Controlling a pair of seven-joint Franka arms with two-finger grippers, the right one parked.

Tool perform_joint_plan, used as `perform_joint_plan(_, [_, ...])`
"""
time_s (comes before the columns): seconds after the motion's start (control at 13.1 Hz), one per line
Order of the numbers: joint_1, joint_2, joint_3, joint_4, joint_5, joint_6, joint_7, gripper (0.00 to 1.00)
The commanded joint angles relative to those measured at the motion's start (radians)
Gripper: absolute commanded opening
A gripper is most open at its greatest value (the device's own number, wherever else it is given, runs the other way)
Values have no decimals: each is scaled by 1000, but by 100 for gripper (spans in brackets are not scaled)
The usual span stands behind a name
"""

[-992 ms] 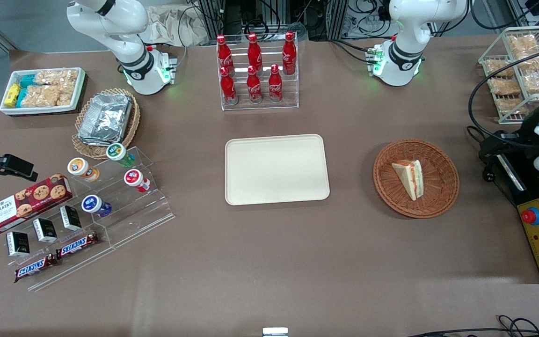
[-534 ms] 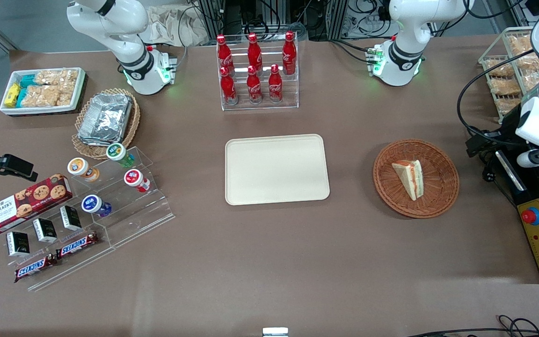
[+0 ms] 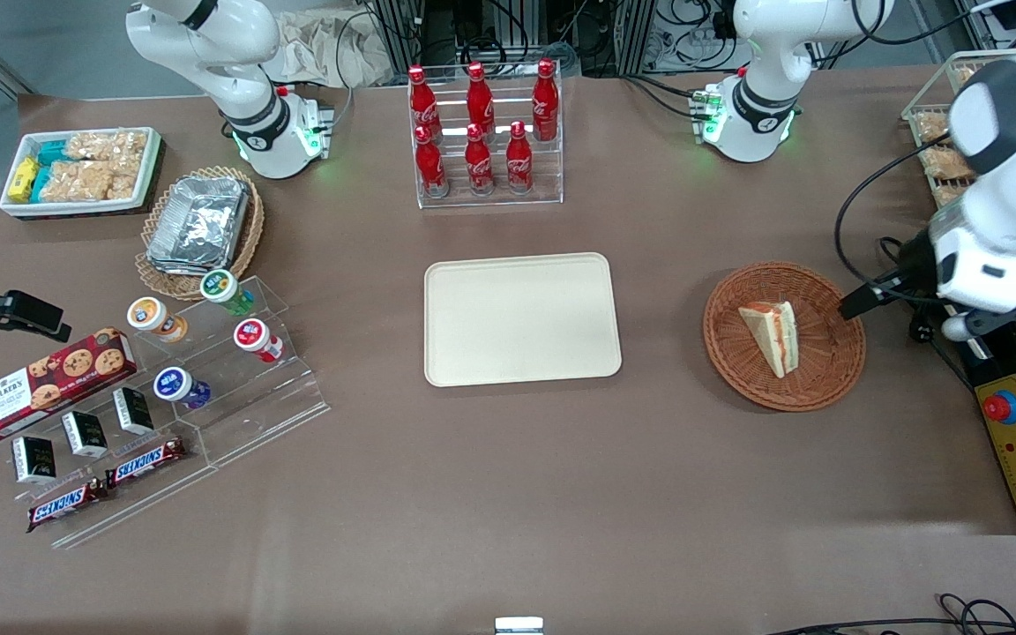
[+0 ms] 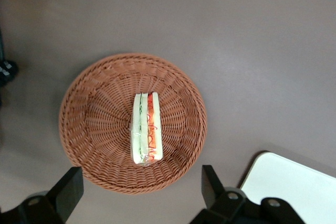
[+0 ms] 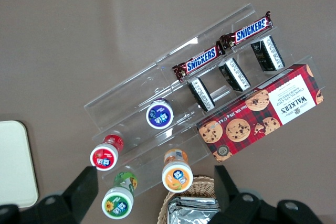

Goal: Place sandwich from basket to tray
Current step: 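Lower the open left gripper over the wrapped sandwich in the basket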

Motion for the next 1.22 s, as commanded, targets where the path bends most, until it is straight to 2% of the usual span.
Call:
perform_joint_plan(0.0, [-9,7,-11,-97,-1,100,-81,99])
perform_joint_plan(0.31, [-9,85,-27,-166,16,211,-98,99])
perform_joint_plan(0.84, [-16,197,-28,-174,84,234,-146,99])
perform_joint_plan(1.14, [-29,269,-28,-173,87,261,-160,99])
